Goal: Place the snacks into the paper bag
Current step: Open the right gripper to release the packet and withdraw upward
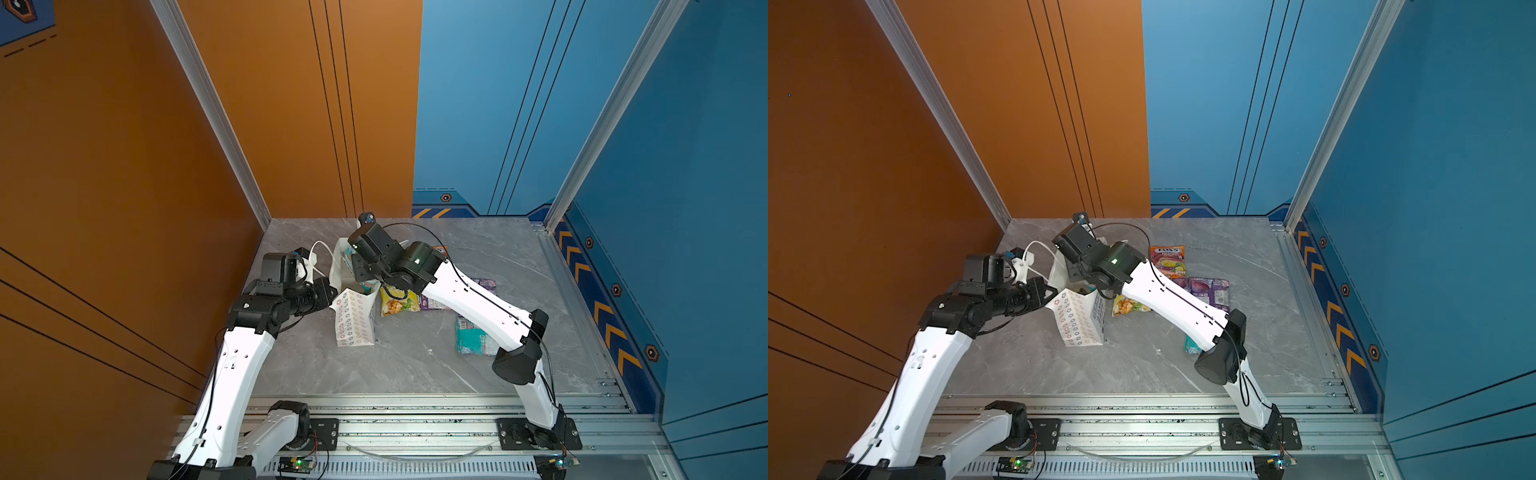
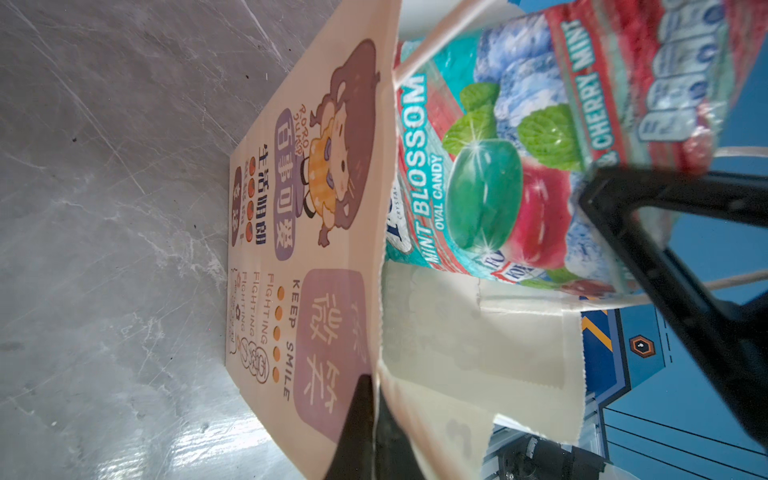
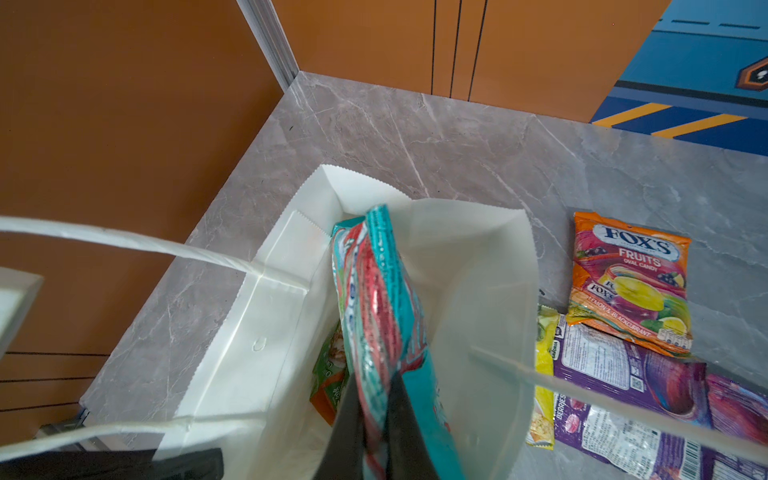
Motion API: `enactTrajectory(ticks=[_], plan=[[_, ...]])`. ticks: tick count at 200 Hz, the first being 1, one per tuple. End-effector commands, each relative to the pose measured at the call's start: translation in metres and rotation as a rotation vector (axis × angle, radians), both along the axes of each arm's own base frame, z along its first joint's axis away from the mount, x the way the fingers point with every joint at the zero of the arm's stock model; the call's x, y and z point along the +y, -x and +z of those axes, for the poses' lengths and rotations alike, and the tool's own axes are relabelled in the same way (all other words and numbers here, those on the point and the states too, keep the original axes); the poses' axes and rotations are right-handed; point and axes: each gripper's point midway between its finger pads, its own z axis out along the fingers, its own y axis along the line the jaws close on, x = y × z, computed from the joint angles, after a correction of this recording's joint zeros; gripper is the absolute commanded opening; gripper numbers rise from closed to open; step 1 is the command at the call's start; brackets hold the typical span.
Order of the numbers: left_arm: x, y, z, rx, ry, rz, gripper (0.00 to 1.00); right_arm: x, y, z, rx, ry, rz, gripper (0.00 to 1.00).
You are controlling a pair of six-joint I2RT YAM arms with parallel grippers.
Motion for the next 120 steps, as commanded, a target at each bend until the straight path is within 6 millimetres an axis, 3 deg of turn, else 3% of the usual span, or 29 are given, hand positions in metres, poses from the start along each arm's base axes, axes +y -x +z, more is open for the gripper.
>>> enactTrajectory(ticks=[1, 23, 64, 67, 75, 120], plan=[[-0.002, 0.0, 0.0, -0.011, 0.003, -0.009, 0.05, 0.009, 0.001, 0.02, 0.006, -0.097, 0.023, 0.21], [-0.002, 0.0, 0.0, -0.011, 0.004, -0.01, 0.06, 0.025, 0.011, 0.03, 0.036, -0.187, 0.091, 0.33], [-0.002, 0.001, 0.001, -0.018, 0.004, -0.01, 0.06, 0.041, 0.019, 0.046, 0.057, -0.295, 0.16, 0.34], [-0.002, 0.001, 0.001, -0.017, 0.004, -0.009, 0.06, 0.035, 0.022, 0.06, 0.04, -0.313, 0.163, 0.34], [-0.002, 0.002, 0.002, -0.019, 0.003, -0.009, 0.06, 0.031, 0.023, 0.067, 0.024, -0.32, 0.163, 0.35], [-0.001, 0.001, -0.001, -0.012, 0.0, -0.008, 0.06, 0.002, 0.019, 0.081, -0.041, -0.315, 0.129, 0.35]])
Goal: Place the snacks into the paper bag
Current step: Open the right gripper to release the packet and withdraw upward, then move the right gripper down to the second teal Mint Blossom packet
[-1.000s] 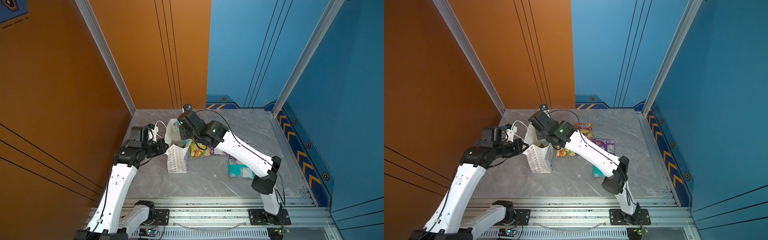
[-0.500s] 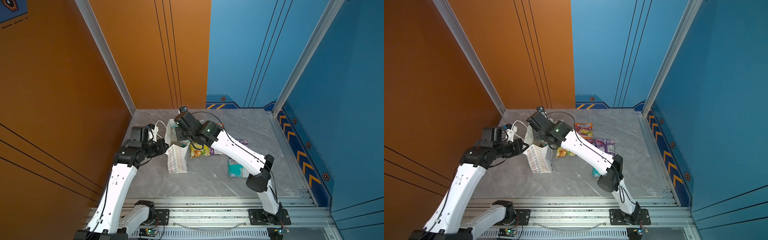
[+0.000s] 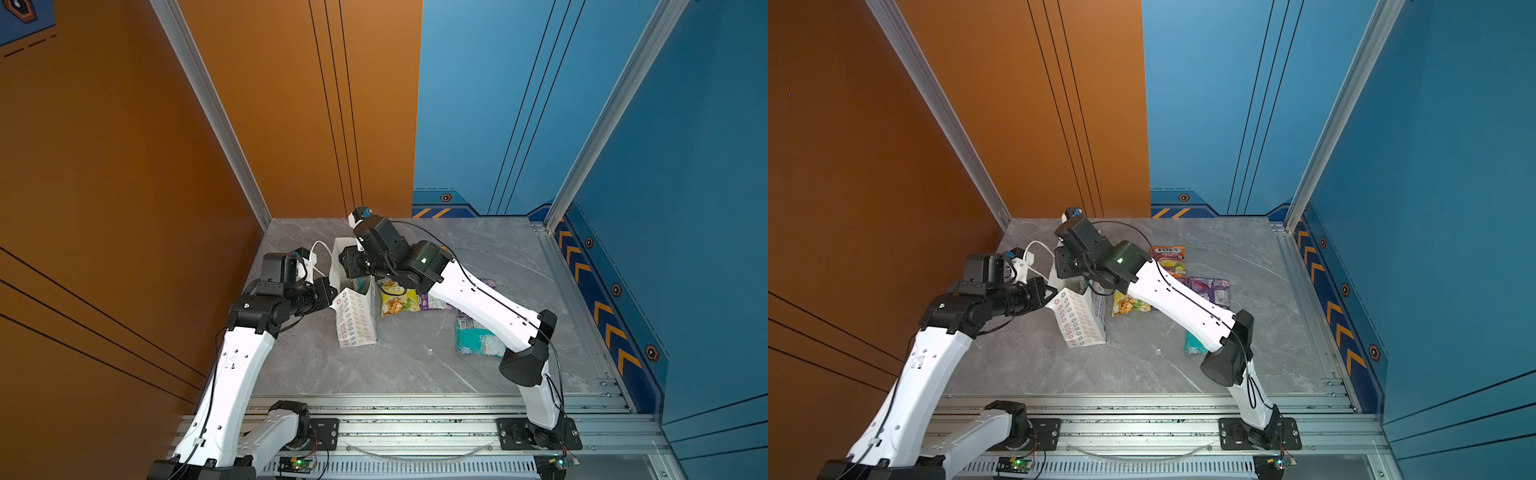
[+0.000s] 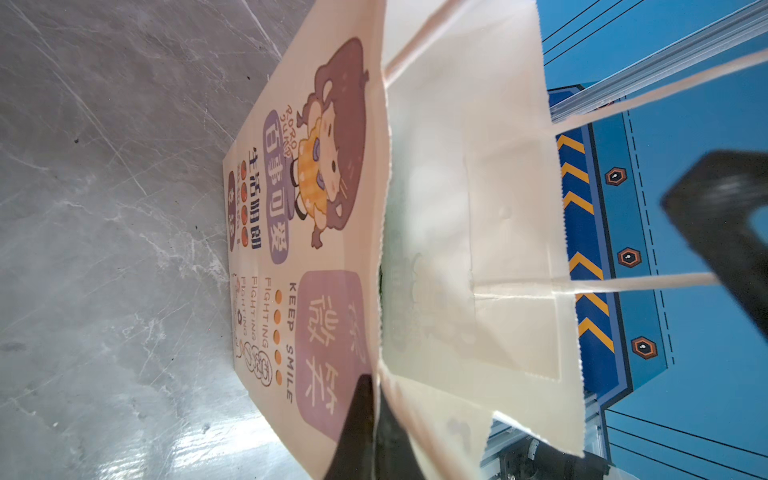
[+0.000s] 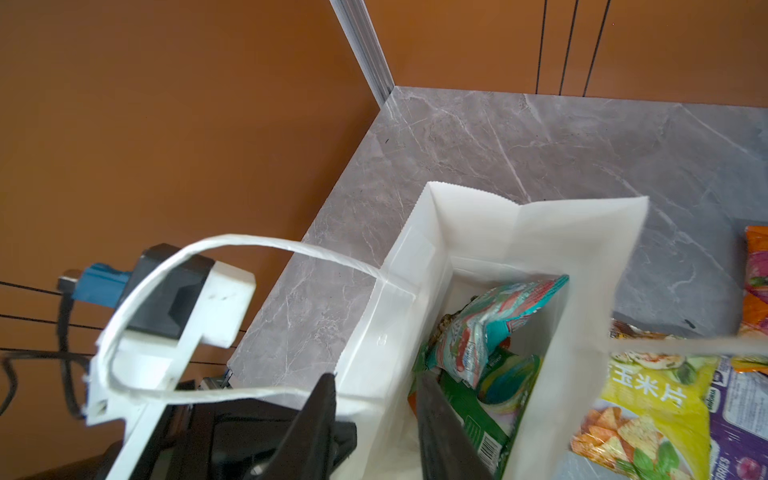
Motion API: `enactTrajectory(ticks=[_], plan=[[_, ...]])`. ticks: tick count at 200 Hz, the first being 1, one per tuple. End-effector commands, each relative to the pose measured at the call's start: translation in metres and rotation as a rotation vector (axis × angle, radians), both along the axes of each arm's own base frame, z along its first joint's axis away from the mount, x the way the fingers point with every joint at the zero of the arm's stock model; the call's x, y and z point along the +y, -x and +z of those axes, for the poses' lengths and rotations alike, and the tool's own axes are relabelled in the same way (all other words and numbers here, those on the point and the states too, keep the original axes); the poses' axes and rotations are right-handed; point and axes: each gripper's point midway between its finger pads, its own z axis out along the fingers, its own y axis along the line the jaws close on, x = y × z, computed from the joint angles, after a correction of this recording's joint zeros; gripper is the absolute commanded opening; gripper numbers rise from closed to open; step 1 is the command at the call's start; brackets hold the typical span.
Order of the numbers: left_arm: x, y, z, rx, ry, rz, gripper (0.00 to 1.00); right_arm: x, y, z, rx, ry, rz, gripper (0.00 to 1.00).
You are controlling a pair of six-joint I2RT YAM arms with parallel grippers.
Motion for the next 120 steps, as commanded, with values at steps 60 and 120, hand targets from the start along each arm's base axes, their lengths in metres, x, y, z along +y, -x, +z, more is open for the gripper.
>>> enactTrajectory(ticks=[60, 120], plan=[[0.0, 0.0, 0.002, -0.015, 0.001, -0.004, 0.05, -0.121, -0.005, 0.035, -0.076, -0.075, -0.147, 0.43], [0.002, -0.001, 0.0, -0.01, 0.0, 0.007, 0.05, -0.251, -0.004, -0.067, 0.169, -0.101, -0.391, 0.51]])
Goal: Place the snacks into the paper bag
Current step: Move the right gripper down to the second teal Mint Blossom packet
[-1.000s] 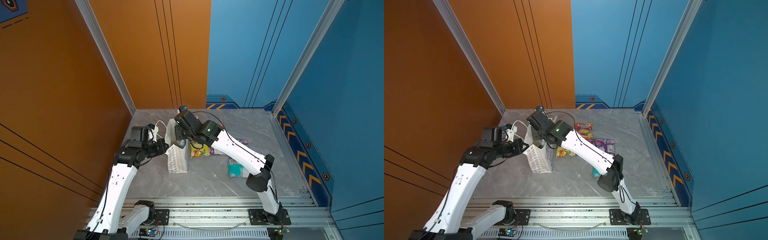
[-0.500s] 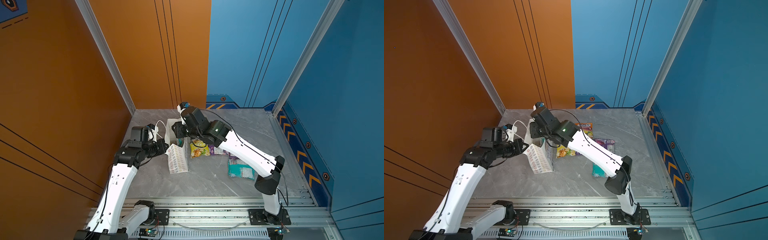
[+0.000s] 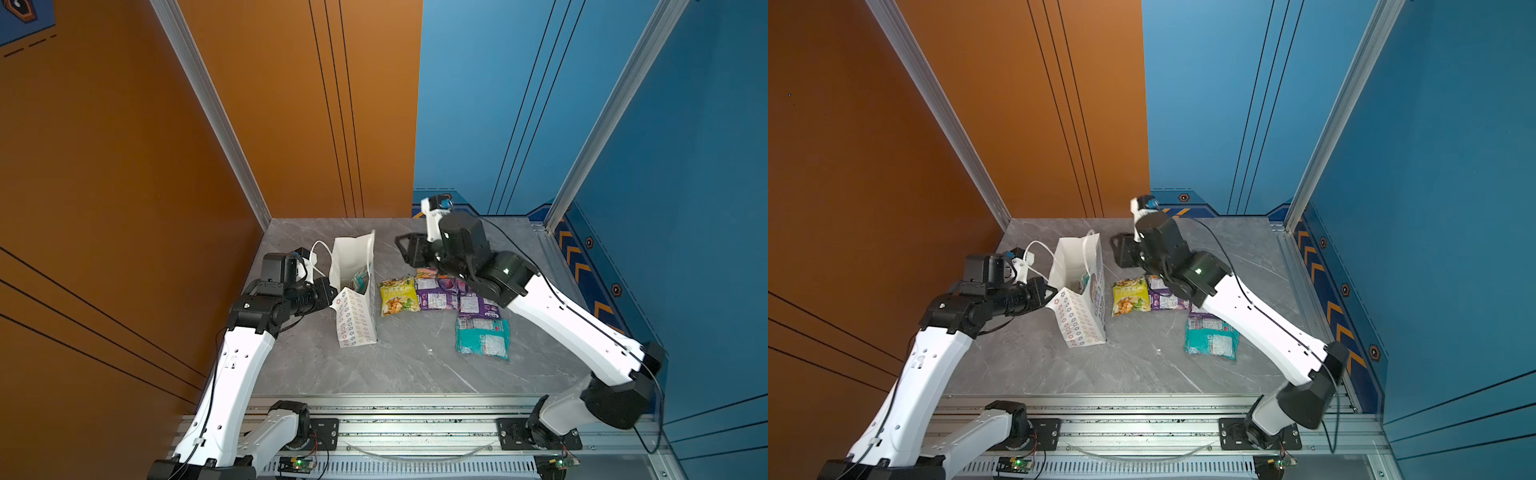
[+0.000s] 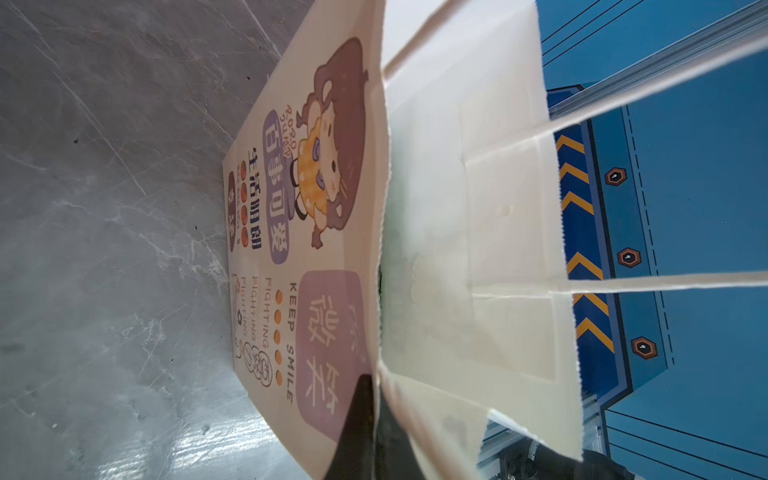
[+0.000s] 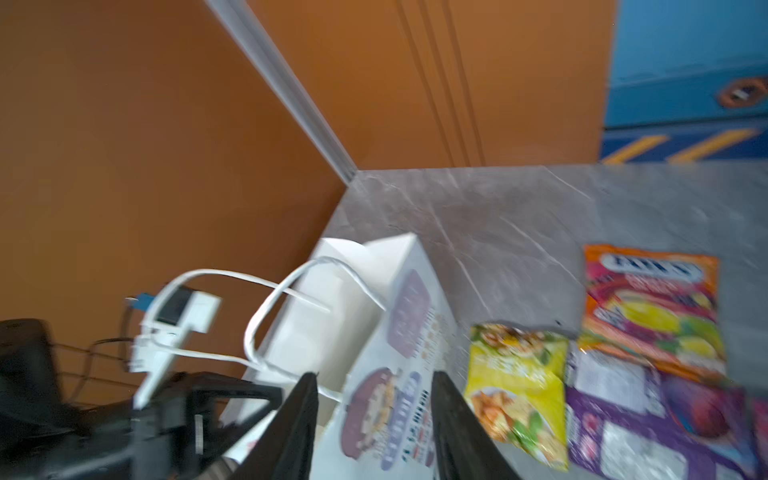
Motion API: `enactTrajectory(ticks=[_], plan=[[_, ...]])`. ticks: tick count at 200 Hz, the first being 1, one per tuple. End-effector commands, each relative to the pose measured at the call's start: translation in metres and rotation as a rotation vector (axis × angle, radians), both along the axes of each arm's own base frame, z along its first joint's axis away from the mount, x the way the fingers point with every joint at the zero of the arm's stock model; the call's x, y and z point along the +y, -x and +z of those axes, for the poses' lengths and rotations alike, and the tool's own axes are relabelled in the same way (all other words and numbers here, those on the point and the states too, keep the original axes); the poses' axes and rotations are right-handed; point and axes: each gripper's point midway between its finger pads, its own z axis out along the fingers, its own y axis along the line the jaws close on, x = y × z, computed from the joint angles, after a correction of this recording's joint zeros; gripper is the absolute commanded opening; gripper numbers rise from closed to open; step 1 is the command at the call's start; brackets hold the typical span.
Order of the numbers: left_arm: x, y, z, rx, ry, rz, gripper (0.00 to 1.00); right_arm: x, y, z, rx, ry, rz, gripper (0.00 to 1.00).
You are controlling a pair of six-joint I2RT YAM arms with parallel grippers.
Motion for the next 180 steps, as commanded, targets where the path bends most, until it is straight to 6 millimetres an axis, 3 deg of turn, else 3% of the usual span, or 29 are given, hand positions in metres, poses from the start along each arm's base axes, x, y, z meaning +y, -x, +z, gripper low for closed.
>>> enactTrajectory(ticks=[1, 24, 52, 83, 138, 180], plan=[[0.002, -0.001, 0.0, -0.009, 0.0, 0.006, 0.05, -0.066, 0.0, -0.051, 0.154, -0.051, -0.157, 0.51], [0.004, -0.003, -0.001, -0.007, 0.001, 0.023, 0.05, -0.092, 0.004, -0.075, 0.213, -0.103, -0.215, 0.52], [0.003, -0.005, 0.002, -0.002, 0.018, 0.024, 0.05, -0.109, 0.004, -0.078, 0.22, -0.108, -0.246, 0.53], [0.008, -0.005, -0.001, 0.0, 0.007, 0.043, 0.05, -0.132, 0.009, -0.098, 0.266, -0.082, -0.286, 0.54], [0.011, -0.005, -0.001, -0.01, 0.002, 0.034, 0.05, -0.192, 0.026, -0.158, 0.409, -0.011, -0.413, 0.56], [0.014, -0.001, -0.006, -0.003, 0.005, 0.048, 0.05, -0.218, 0.047, -0.209, 0.544, -0.024, -0.454, 0.61]])
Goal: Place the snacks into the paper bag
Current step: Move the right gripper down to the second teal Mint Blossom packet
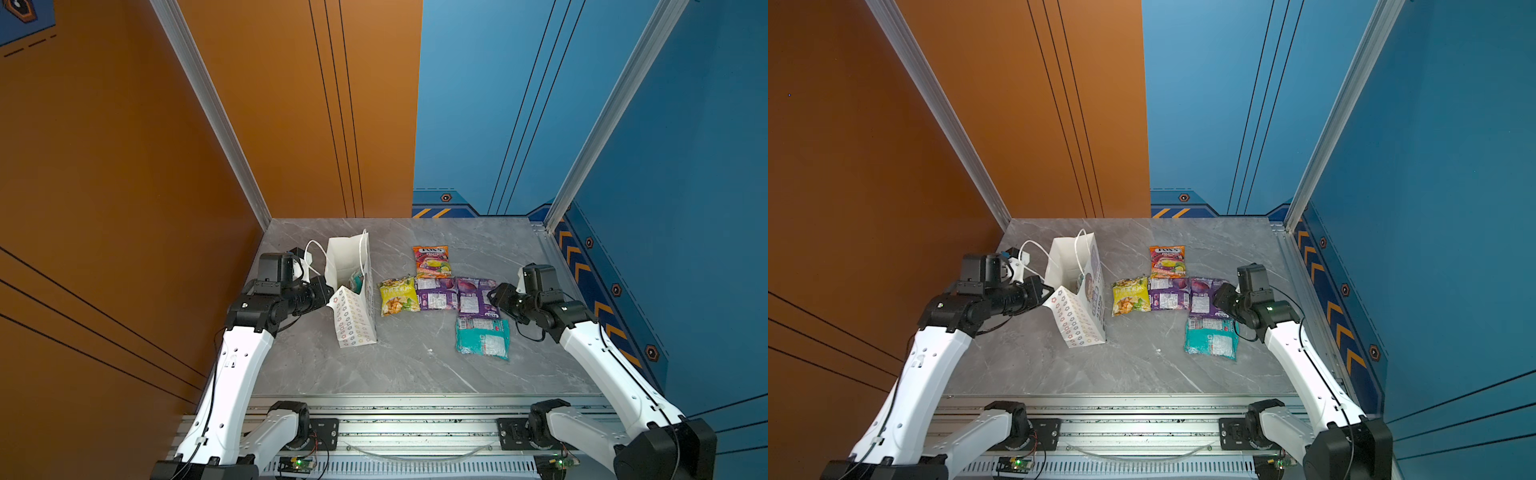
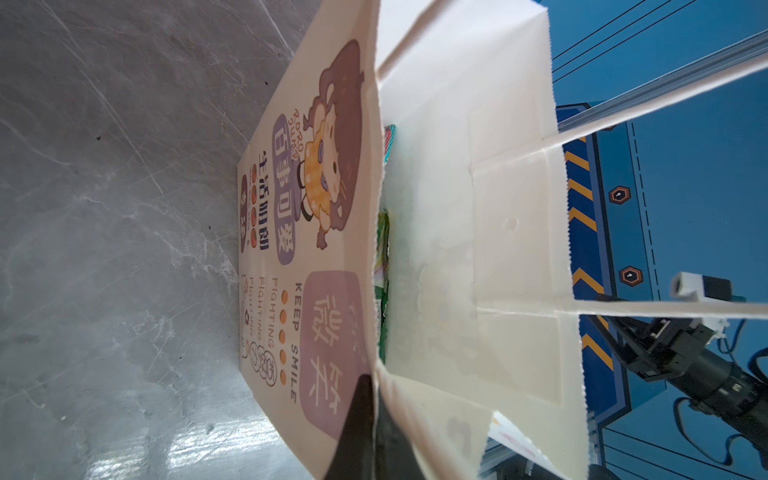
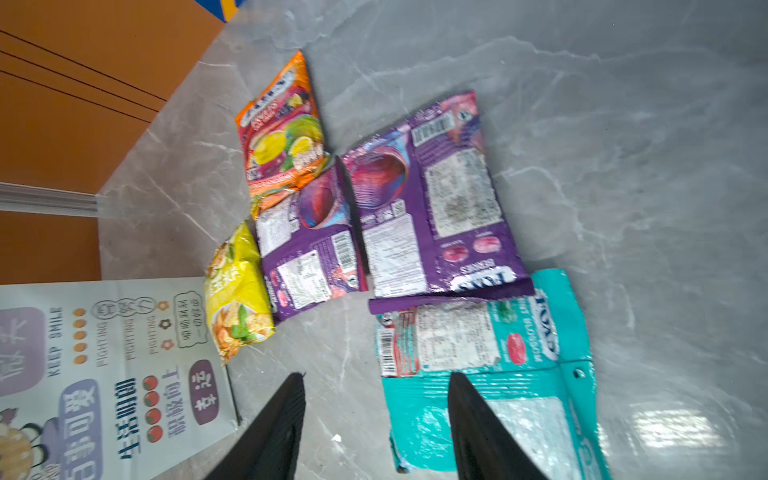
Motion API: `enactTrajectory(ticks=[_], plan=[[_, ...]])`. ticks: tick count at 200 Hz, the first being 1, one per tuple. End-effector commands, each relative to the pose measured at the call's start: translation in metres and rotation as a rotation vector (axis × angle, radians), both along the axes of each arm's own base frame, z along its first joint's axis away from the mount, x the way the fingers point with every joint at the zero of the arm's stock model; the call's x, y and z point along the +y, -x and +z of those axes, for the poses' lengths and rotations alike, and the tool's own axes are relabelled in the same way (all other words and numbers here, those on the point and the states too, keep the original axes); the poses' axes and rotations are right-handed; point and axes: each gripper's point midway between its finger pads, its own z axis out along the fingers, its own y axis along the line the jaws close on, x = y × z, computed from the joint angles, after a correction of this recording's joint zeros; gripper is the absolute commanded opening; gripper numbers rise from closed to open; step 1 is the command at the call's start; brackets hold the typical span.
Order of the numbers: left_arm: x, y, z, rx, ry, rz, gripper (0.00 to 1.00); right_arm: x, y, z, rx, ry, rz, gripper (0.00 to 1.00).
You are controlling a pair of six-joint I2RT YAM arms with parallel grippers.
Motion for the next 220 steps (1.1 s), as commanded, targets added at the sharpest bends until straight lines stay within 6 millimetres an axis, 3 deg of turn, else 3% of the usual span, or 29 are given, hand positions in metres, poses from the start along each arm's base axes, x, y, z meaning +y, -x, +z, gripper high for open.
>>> enactTrajectory(ticks=[1, 27, 45, 83, 220], plan=[[0.002, 0.003, -0.004, -0.011, -0.004, -0.004, 0.06, -0.008, 0.022, -0.029, 0.093, -0.027, 0.017, 0.61], [0.003, 0.005, -0.006, -0.006, 0.001, 0.0, 0.05, -0.014, 0.034, -0.054, 0.155, -0.056, 0.001, 0.64], [0.003, 0.005, -0.006, -0.005, 0.006, 0.001, 0.06, -0.018, 0.041, -0.066, 0.188, -0.059, -0.009, 0.74], [0.002, 0.0, -0.007, 0.01, 0.015, -0.003, 0.06, -0.026, 0.053, -0.081, 0.215, -0.066, -0.046, 0.84], [0.009, -0.009, -0.007, 0.0, 0.002, 0.015, 0.06, -0.017, 0.068, -0.117, 0.249, -0.151, -0.033, 0.81]])
